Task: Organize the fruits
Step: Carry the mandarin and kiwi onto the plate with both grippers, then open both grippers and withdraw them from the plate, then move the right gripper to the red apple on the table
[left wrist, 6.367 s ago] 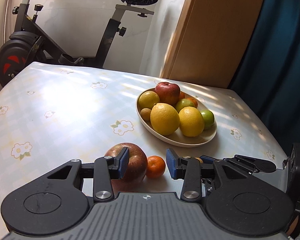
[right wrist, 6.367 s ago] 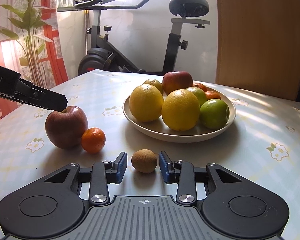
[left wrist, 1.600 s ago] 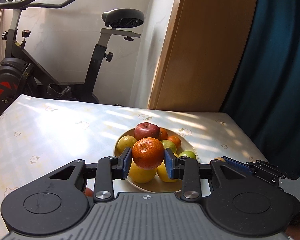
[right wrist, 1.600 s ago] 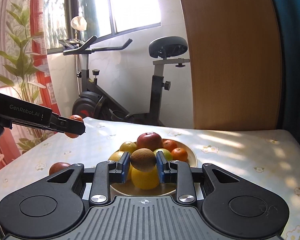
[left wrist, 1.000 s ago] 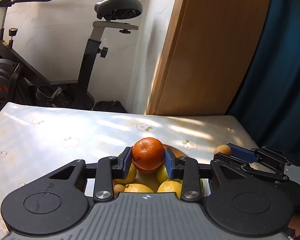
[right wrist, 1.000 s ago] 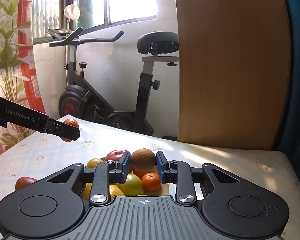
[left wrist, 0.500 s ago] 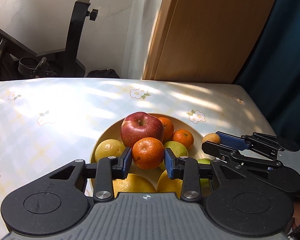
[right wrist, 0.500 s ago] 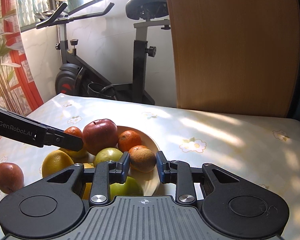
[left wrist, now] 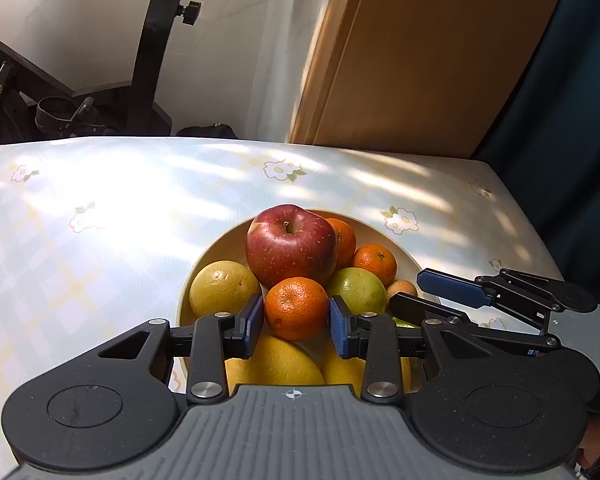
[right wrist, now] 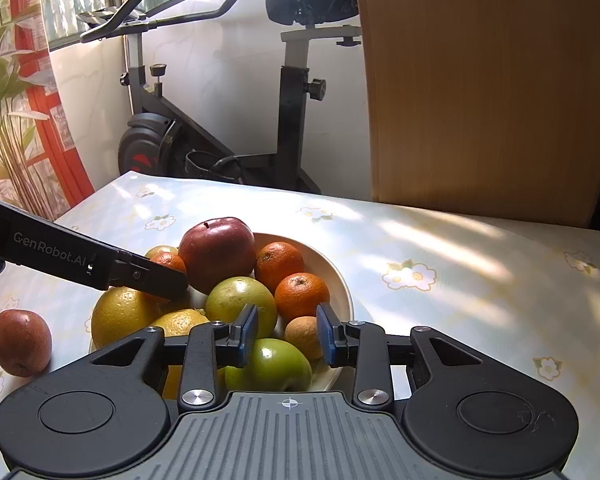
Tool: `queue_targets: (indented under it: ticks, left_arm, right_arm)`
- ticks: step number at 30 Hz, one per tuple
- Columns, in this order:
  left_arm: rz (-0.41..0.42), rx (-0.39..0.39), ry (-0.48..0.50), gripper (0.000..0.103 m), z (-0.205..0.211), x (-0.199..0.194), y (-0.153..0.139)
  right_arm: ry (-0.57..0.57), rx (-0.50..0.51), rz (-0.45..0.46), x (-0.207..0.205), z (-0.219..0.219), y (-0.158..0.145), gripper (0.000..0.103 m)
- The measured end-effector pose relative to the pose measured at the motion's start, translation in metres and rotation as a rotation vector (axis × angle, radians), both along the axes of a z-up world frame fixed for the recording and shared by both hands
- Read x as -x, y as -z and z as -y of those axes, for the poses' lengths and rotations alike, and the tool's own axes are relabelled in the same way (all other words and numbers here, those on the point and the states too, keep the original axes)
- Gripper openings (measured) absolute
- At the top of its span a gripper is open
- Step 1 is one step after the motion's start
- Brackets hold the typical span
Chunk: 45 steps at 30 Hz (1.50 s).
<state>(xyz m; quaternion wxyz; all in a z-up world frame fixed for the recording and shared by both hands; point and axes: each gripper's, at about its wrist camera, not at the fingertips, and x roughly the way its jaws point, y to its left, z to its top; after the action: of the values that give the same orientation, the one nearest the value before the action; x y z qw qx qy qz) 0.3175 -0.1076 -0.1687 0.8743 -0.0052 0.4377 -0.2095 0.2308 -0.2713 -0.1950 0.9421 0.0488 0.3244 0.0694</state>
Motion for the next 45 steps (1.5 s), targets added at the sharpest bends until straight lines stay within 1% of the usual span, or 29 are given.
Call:
queue_targets:
  ticks: [2,3,4,9,14,19,25,28,35,38,41,45]
  left_arm:
    - [0.009,0.002,-0.001,0.042,-0.001,0.001,-0.003]
    - [0.016,0.003,-0.003,0.048,-0.001,0.001,-0.004]
    - [0.024,0.004,-0.003,0.049,-0.002,0.002,-0.006]
    - [0.062,0.006,0.003,0.049,-0.008,0.011,-0.019]
    - [0.116,-0.010,0.006,0.049,-0.022,0.024,-0.036]
    - [0.164,-0.023,-0.003,0.049,-0.049,0.036,-0.052]
    - [0.192,-0.019,-0.048,0.049,-0.102,0.050,-0.066]
    - [0.197,-0.024,-0.073,0.049,-0.131,0.058,-0.067]
    - [0.230,-0.106,-0.181,0.049,-0.202,0.070,-0.065]
    - [0.226,-0.116,-0.222,0.049,-0.225,0.070,-0.064]
    - [0.215,-0.119,-0.244,0.049,-0.238,0.066,-0.060]
    - [0.204,-0.099,-0.226,0.049,-0.241,0.065,-0.051]
  right_arm:
    - [0.005,0.004,0.004,0.003,-0.001,-0.002,0.031]
    - [0.008,0.005,0.007,0.005,-0.002,-0.004,0.031]
    - [0.009,0.007,0.010,0.007,-0.003,-0.006,0.031]
    - [0.012,0.023,0.022,0.018,-0.007,-0.017,0.031]
    - [0.015,0.037,0.034,0.030,-0.017,-0.027,0.031]
    - [0.010,0.038,0.040,0.041,-0.032,-0.034,0.031]
    - [0.001,0.017,0.044,0.049,-0.059,-0.038,0.031]
    - [-0.012,0.000,0.044,0.051,-0.075,-0.038,0.031]
    - [-0.054,-0.028,0.023,0.051,-0.120,-0.029,0.031]
    - [-0.075,-0.044,0.009,0.052,-0.141,-0.025,0.031]
    - [-0.098,-0.055,0.000,0.054,-0.159,-0.021,0.031]
    - [-0.133,-0.035,-0.011,0.054,-0.180,-0.022,0.032]
